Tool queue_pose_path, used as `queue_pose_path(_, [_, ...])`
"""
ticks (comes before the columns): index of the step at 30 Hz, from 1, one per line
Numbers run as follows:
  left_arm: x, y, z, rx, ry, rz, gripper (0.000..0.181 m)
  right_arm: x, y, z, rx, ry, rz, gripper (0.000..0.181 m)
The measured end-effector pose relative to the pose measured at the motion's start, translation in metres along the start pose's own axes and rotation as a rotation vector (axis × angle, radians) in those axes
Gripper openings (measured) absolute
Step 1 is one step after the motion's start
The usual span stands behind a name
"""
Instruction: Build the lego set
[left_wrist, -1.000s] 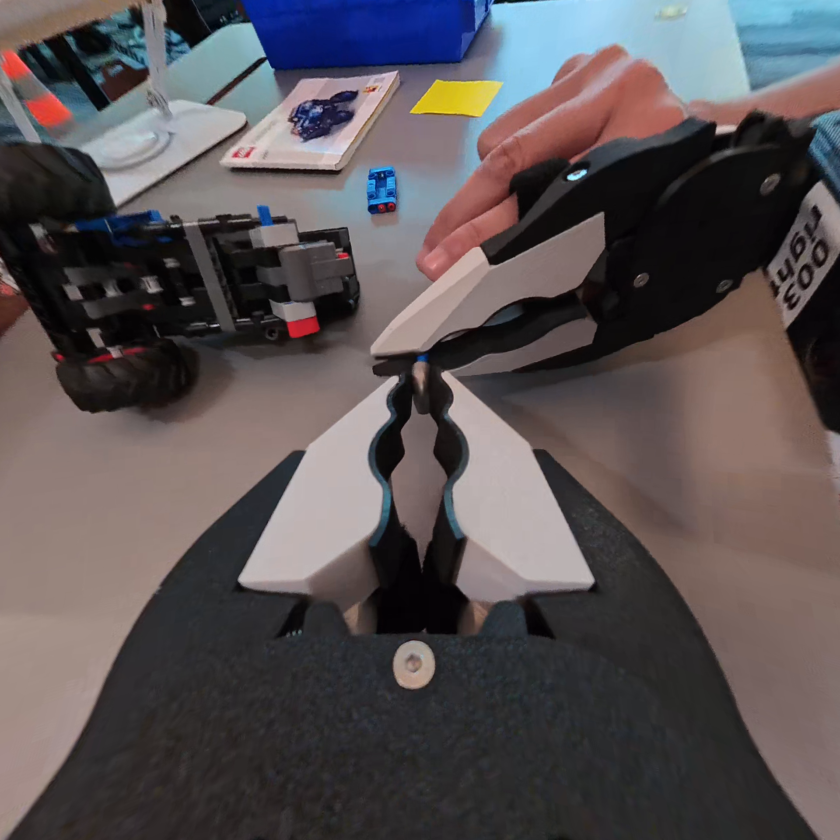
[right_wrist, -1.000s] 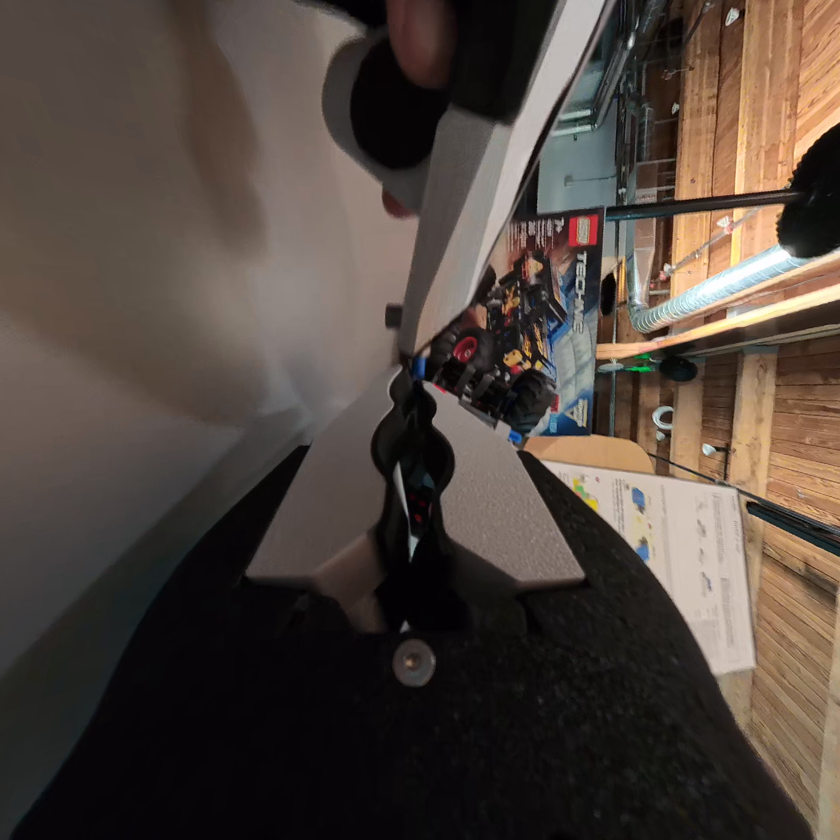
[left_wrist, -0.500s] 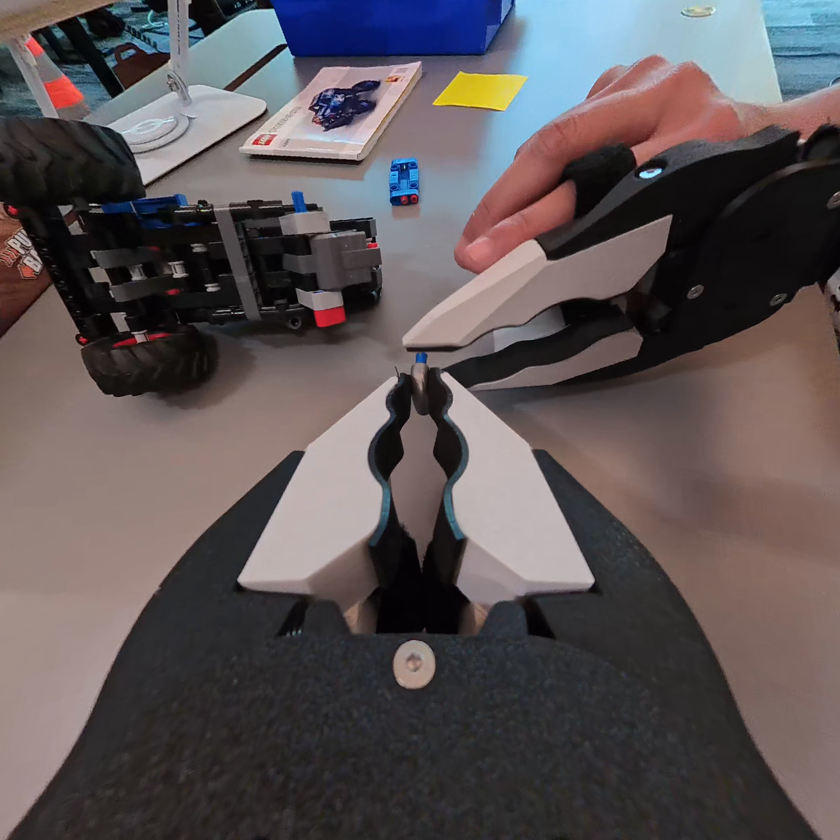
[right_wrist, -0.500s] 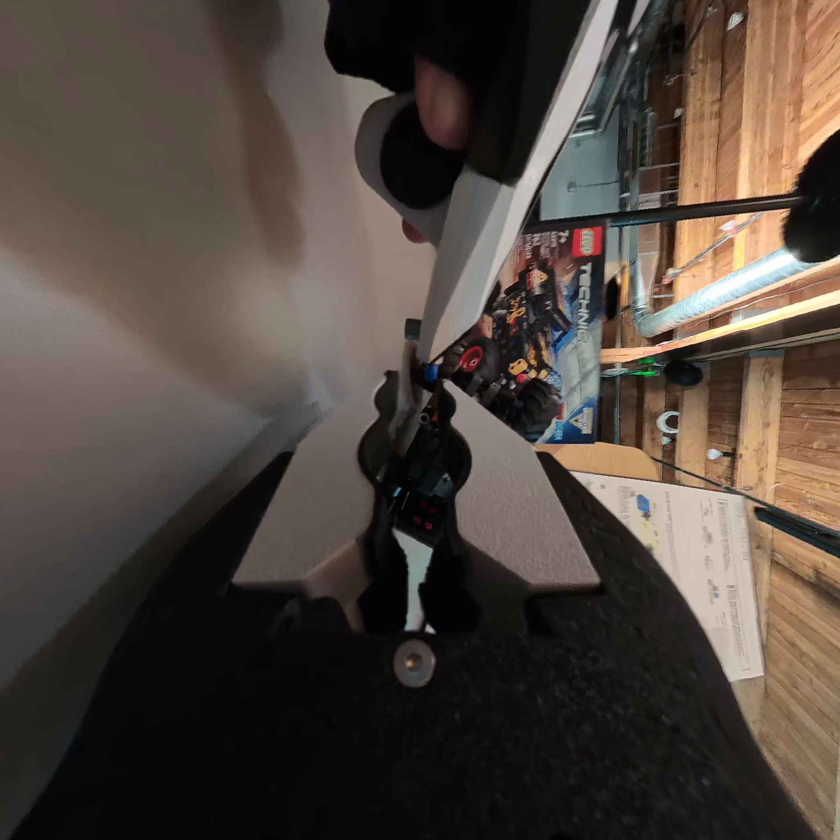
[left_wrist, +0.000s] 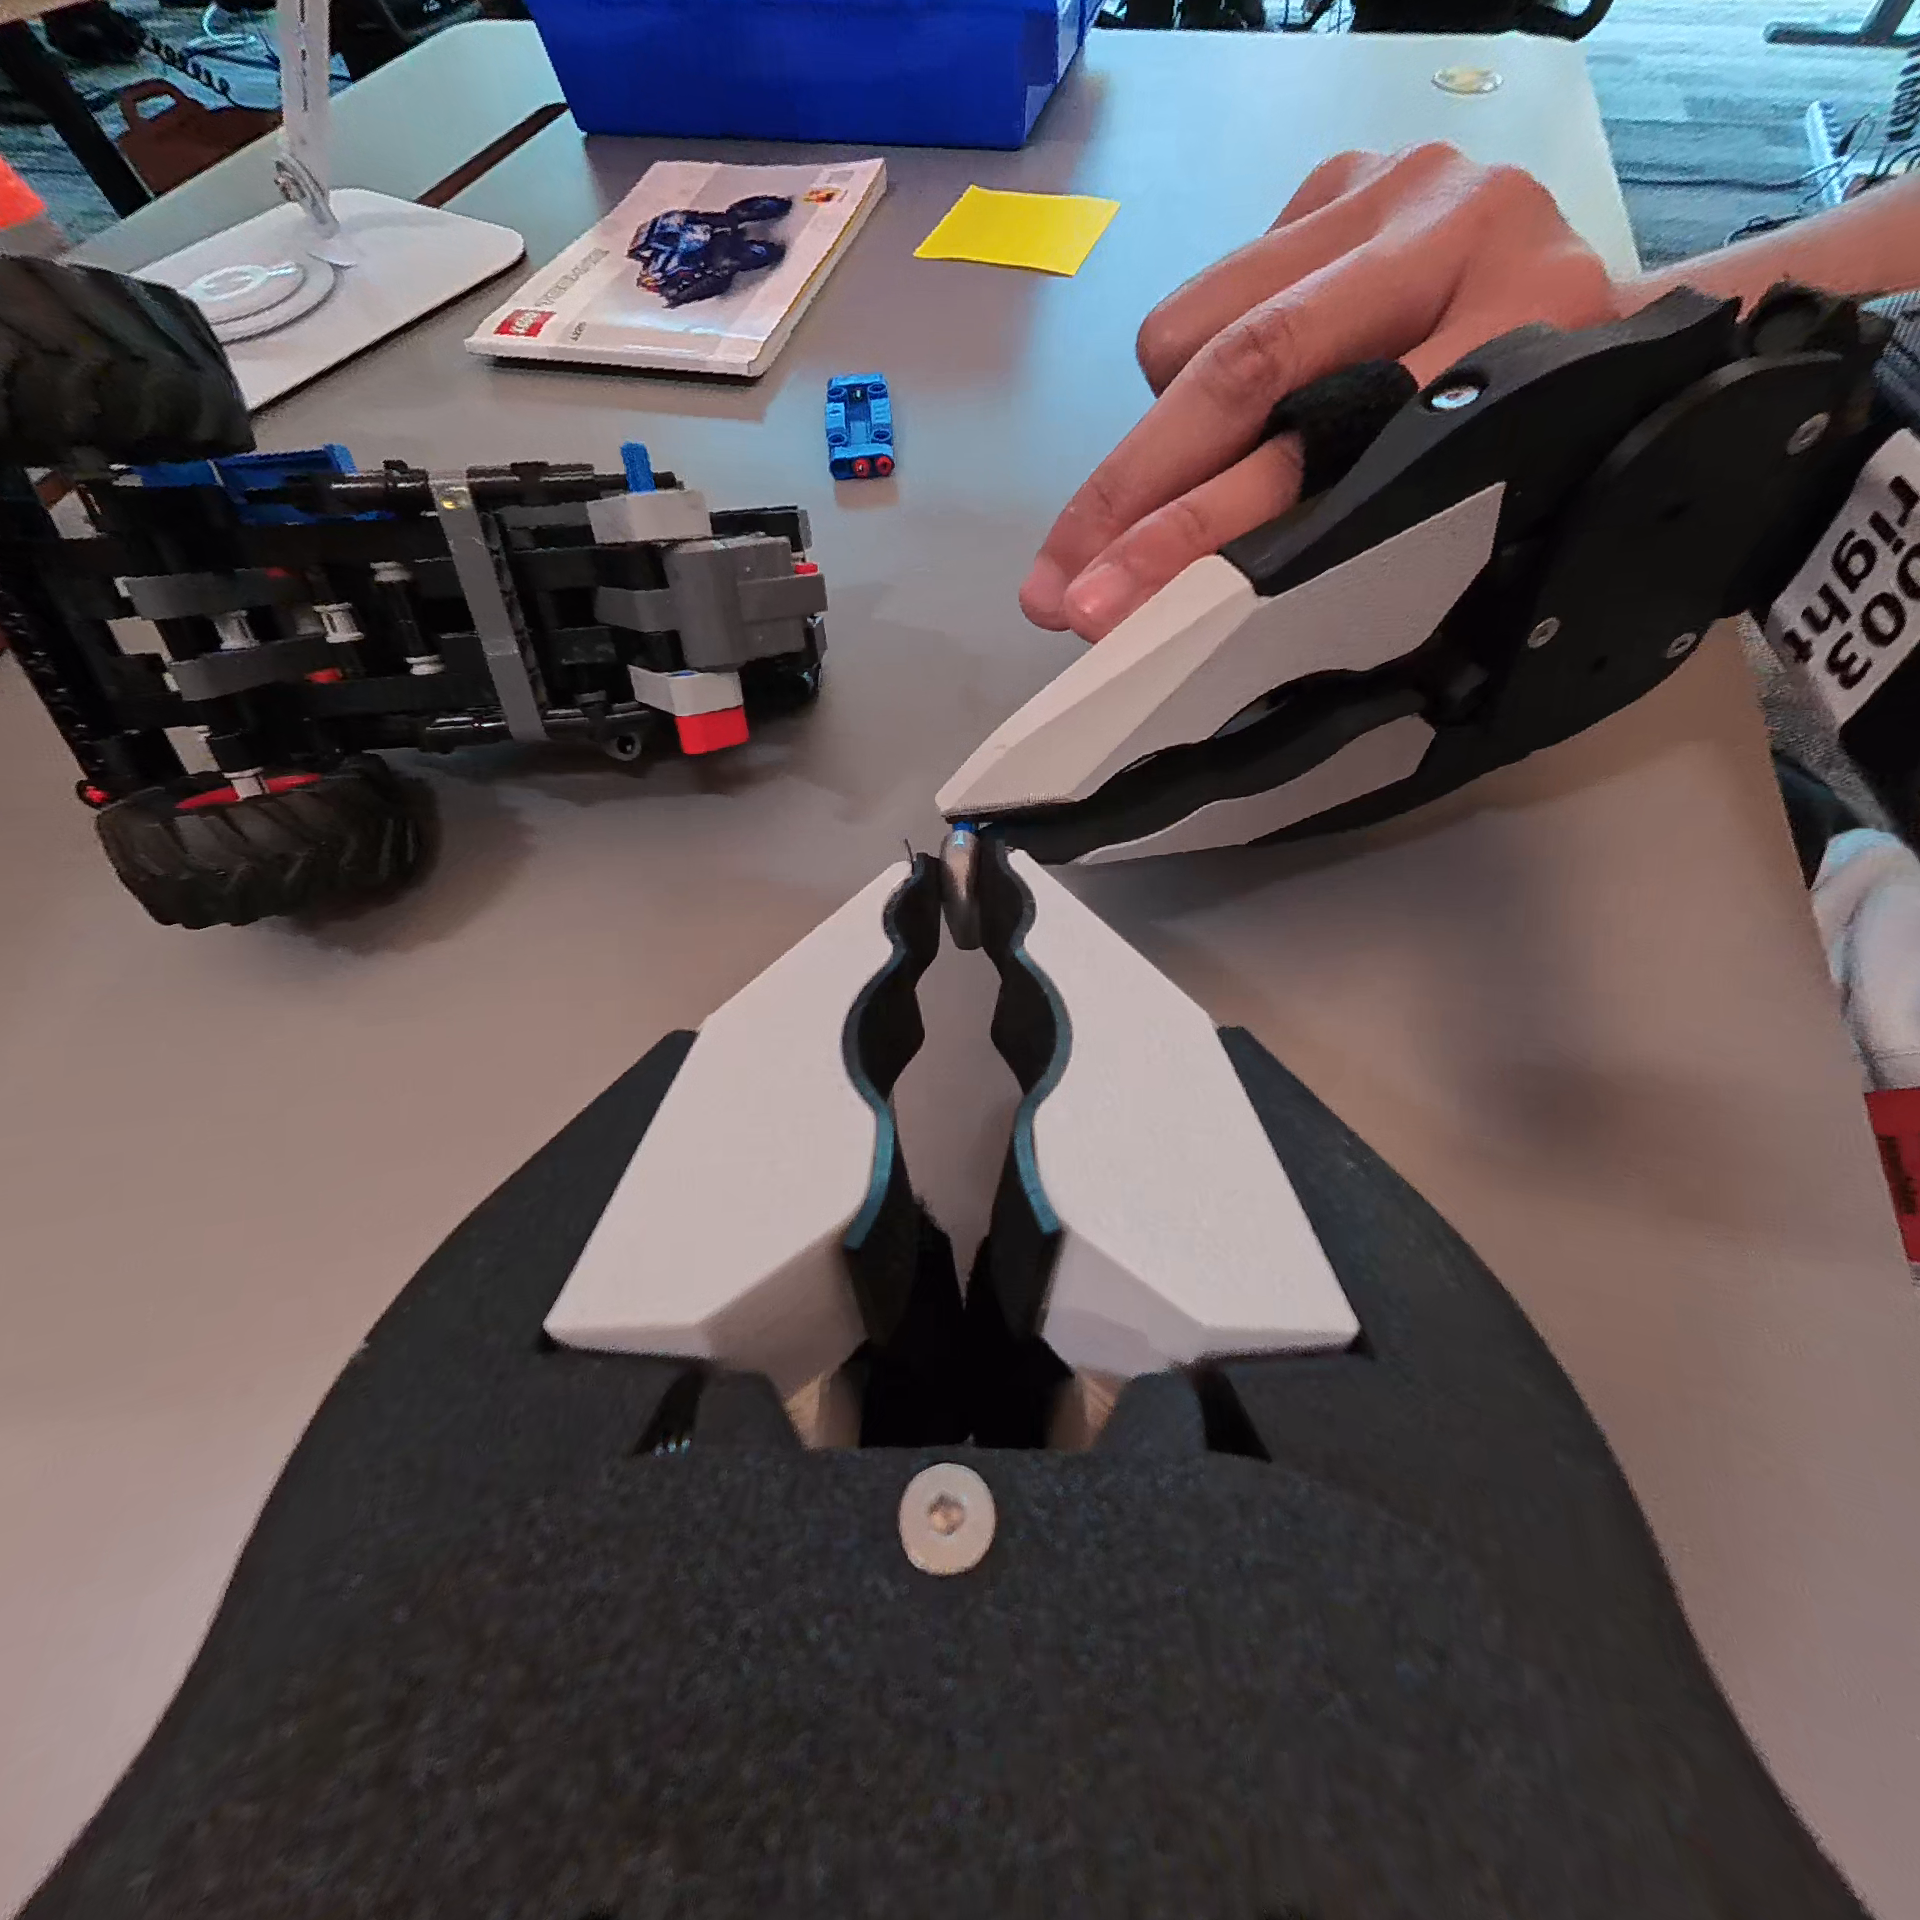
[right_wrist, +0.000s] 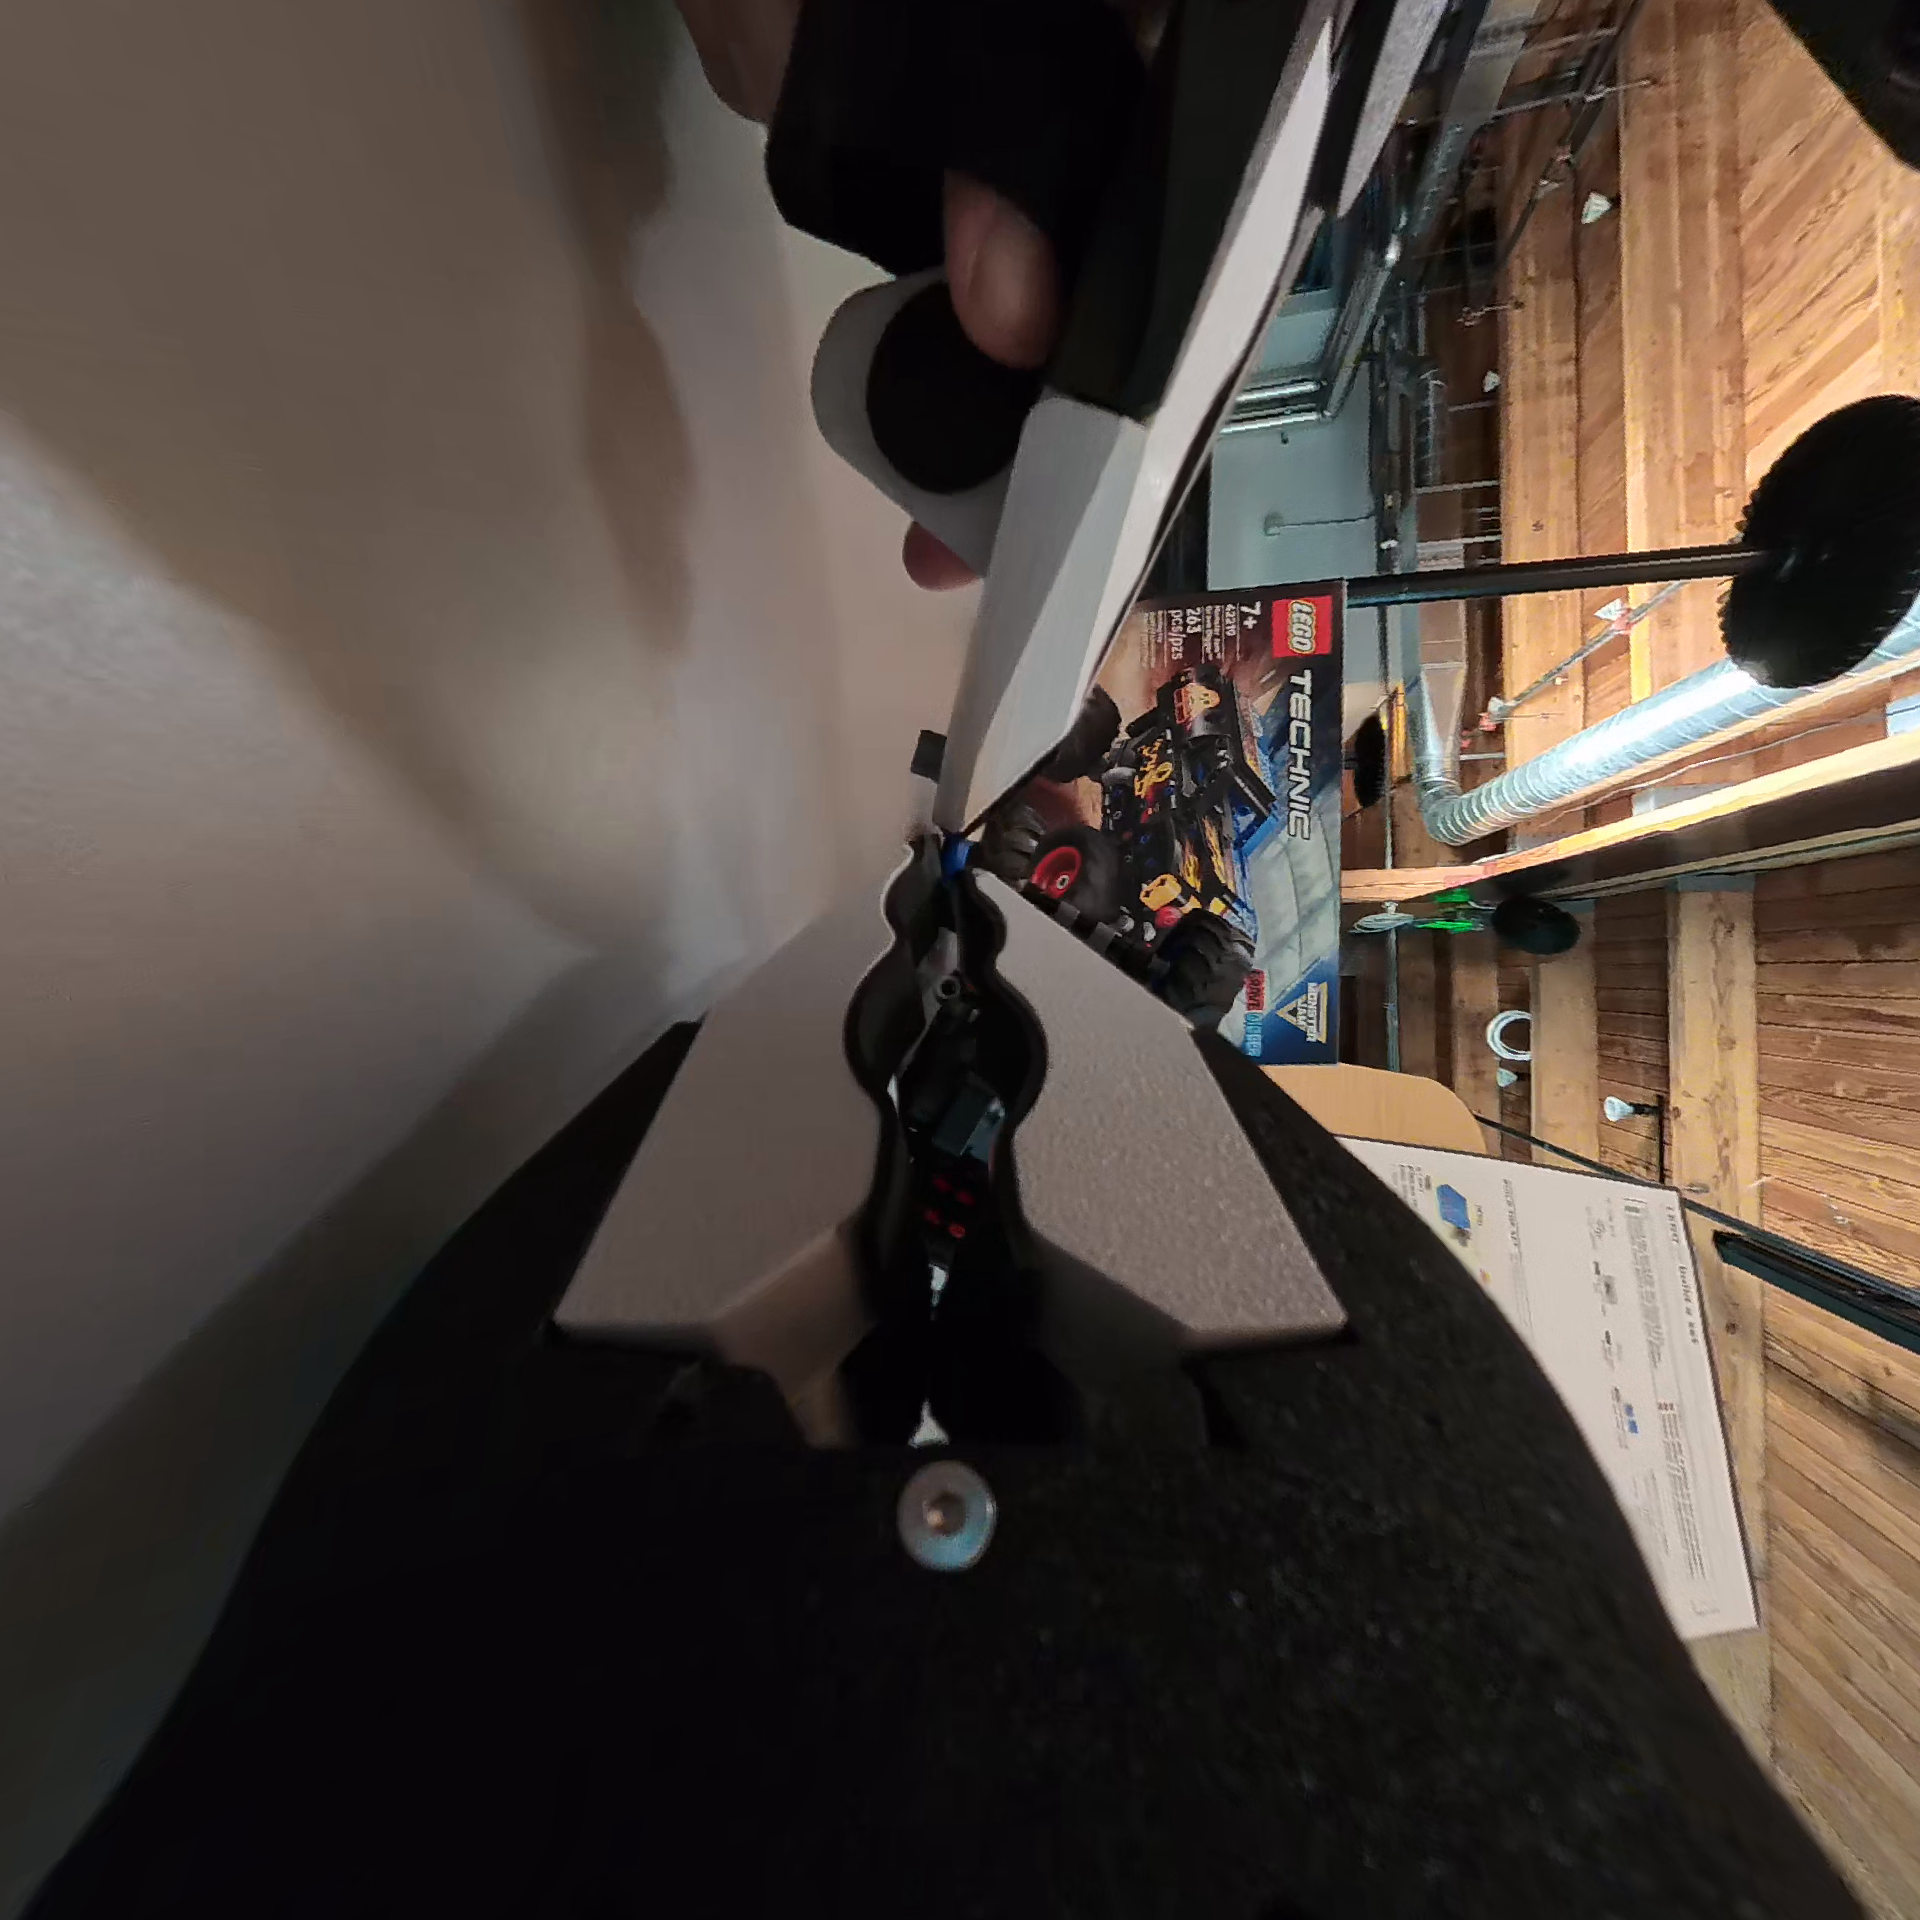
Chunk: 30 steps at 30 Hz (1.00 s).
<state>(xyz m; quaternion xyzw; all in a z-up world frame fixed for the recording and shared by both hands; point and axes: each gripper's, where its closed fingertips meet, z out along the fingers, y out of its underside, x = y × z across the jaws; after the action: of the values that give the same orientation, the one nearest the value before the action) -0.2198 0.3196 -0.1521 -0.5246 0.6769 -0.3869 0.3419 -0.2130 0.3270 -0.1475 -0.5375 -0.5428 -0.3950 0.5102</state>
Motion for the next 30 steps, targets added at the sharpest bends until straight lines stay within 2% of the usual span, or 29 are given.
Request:
queue_pose_path(5, [0.001,-0.001,0.0,0.007,-0.01,0.057,0.007,-0.002,-0.005,0.003,-0.016,0.007,-0.054,0.003])
queue_pose_path(10, [0.001,-0.003,-0.004,0.023,0.036,0.054,0.007,0.0,-0.006,-0.001,0.03,-0.008,-0.015,0.0])
queue_pose_path(13, [-0.011,-0.008,-0.014,0.061,0.031,0.042,0.007,0.0,0.006,-0.005,0.012,-0.017,0.035,0.0])
queue_pose_path(15, [0.0,-0.017,-0.017,0.115,0.111,0.021,0.007,0.007,0.006,-0.005,0.031,-0.023,0.169,0.0])
queue_pose_path(18, [0.018,-0.022,-0.018,0.173,0.185,0.072,0.007,0.008,-0.003,-0.008,0.129,-0.213,0.539,0.003])
queue_pose_path(20, [0.015,-0.025,-0.021,0.202,0.181,0.065,0.007,0.023,-0.009,-0.016,0.23,-0.276,0.752,0.007])
queue_pose_path(22, [0.0,-0.021,-0.02,0.19,0.128,0.07,0.007,0.037,-0.009,-0.025,0.329,-0.351,0.972,0.014])
queue_pose_path(25, [-0.039,-0.002,-0.017,0.084,-0.06,0.1,0.007,0.042,0.001,-0.031,0.373,-0.511,1.211,0.038])
queue_pose_path(26, [-0.053,0.005,-0.016,0.04,-0.122,0.101,0.007,0.043,0.005,-0.031,0.369,-0.55,1.273,0.047])
queue_pose_path(27, [-0.064,0.011,-0.017,0.01,-0.174,0.094,0.007,0.041,0.013,-0.029,0.339,-0.566,1.324,0.049])
queue_pose_path(30, [-0.074,0.021,-0.018,-0.046,-0.197,0.082,0.007,0.032,0.034,-0.018,0.229,-0.589,1.412,0.051])
